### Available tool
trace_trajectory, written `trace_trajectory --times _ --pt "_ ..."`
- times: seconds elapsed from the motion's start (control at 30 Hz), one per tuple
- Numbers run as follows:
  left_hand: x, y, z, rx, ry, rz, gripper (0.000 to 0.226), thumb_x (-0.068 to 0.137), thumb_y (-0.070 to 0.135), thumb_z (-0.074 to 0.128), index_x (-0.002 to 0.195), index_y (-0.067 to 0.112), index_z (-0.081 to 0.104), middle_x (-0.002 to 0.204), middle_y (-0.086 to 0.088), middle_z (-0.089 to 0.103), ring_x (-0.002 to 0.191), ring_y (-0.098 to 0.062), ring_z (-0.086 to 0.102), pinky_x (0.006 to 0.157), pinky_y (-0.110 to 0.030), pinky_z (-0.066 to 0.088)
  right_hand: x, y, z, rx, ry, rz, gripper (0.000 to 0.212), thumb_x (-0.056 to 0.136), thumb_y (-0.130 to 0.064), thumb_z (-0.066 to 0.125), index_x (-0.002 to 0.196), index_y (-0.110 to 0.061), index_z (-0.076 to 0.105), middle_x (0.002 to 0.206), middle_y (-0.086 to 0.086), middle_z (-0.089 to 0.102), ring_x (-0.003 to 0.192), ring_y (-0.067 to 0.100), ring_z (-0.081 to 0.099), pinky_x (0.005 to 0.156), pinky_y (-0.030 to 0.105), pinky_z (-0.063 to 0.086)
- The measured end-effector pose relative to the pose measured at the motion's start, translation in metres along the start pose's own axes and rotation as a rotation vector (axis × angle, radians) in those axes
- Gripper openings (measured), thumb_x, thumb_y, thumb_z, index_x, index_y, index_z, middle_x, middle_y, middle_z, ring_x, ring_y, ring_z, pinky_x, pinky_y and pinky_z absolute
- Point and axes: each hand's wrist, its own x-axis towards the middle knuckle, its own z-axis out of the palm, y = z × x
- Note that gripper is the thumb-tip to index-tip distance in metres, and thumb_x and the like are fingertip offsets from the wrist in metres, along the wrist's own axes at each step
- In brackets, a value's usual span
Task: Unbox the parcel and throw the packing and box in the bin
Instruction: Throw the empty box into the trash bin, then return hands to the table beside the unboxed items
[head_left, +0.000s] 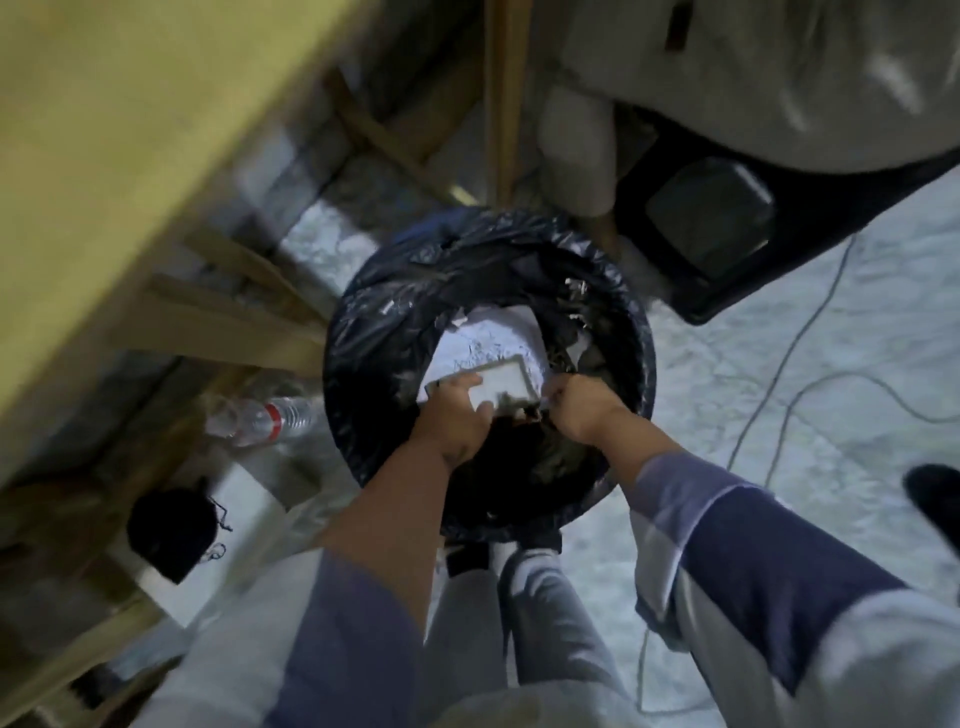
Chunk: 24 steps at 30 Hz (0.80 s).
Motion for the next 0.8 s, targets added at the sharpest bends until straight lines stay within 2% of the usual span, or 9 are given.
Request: trace_trajectory --times 0.13,0.17,0.23,0.33,0.4,0.57,0.67,0.8 --pt "-0.059 0.047 -0.051 -0.003 -0.004 0.057 0.046 0.099 0.024 0.047 0.143 0.015 0.038 0.148 -0.007 0.041 0.128 -0.025 0.047 0.095 -0.026 0.039 -0.063 -0.027 -0.056 -0.021 0.038 -0.040 0.036 0.095 -0.021 0.043 0.129 -0.014 0.054 0.127 0.017 0.060 0.112 0.034 0.058 0.084 0.034 0.048" --pt "-0.071 0.057 -0.062 -0.008 -0.001 0.048 0.045 0.099 0.025 0.047 0.143 0.017 0.038 0.148 -0.005 0.042 0.128 -0.024 0.047 0.094 -0.026 0.040 -0.077 -0.036 -0.069 -0.026 0.052 -0.053 0.037 0.095 -0.020 0.043 0.130 -0.013 0.053 0.129 0.016 0.060 0.113 0.034 0.058 0.086 0.034 0.048" --pt "-0.105 0.082 -0.092 -0.030 0.058 0.081 0.043 0.098 0.025 0.048 0.139 0.017 0.043 0.142 -0.005 0.049 0.122 -0.021 0.052 0.092 -0.024 0.042 -0.116 -0.064 -0.104 -0.050 0.118 -0.093 0.037 0.095 -0.016 0.043 0.130 -0.013 0.054 0.133 0.014 0.058 0.117 0.032 0.057 0.094 0.034 0.048" --pt "-0.148 0.112 -0.134 -0.086 0.174 0.145 0.037 0.096 0.020 0.052 0.132 0.012 0.051 0.130 -0.007 0.059 0.112 -0.019 0.057 0.079 -0.014 0.039 -0.166 -0.108 -0.147 -0.064 0.224 -0.192 0.036 0.093 -0.017 0.046 0.128 -0.018 0.056 0.136 0.011 0.056 0.122 0.029 0.054 0.100 0.033 0.045" --pt "-0.171 0.123 -0.162 -0.131 0.279 0.172 0.034 0.095 0.018 0.052 0.128 0.011 0.054 0.125 -0.007 0.062 0.111 -0.021 0.059 0.084 -0.015 0.042 -0.190 -0.137 -0.169 -0.094 0.275 -0.267 0.035 0.093 -0.018 0.047 0.126 -0.017 0.058 0.134 0.011 0.057 0.124 0.029 0.053 0.101 0.033 0.044" --pt "-0.214 0.113 -0.233 -0.212 0.494 0.186 0.035 0.095 0.017 0.052 0.128 0.007 0.055 0.125 -0.010 0.062 0.113 -0.023 0.058 0.086 -0.018 0.039 -0.220 -0.220 -0.197 -0.150 0.323 -0.425 0.037 0.092 -0.017 0.047 0.127 -0.015 0.057 0.131 0.011 0.060 0.119 0.029 0.056 0.094 0.032 0.045" --pt "-0.226 0.086 -0.282 -0.236 0.586 0.139 0.035 0.096 0.020 0.051 0.128 0.008 0.055 0.127 -0.008 0.060 0.116 -0.024 0.056 0.092 -0.026 0.042 -0.227 -0.276 -0.202 -0.159 0.323 -0.491 0.038 0.092 -0.017 0.047 0.129 -0.016 0.055 0.127 0.014 0.060 0.115 0.031 0.057 0.090 0.032 0.046" --pt "-0.221 0.046 -0.344 -0.254 0.726 0.062 0.036 0.094 0.020 0.054 0.128 0.010 0.056 0.132 -0.009 0.058 0.120 -0.026 0.054 0.096 -0.027 0.040 -0.214 -0.343 -0.205 -0.196 0.336 -0.546 0.038 0.093 -0.022 0.049 0.130 -0.019 0.054 0.122 0.012 0.062 0.107 0.027 0.061 0.083 0.030 0.046"
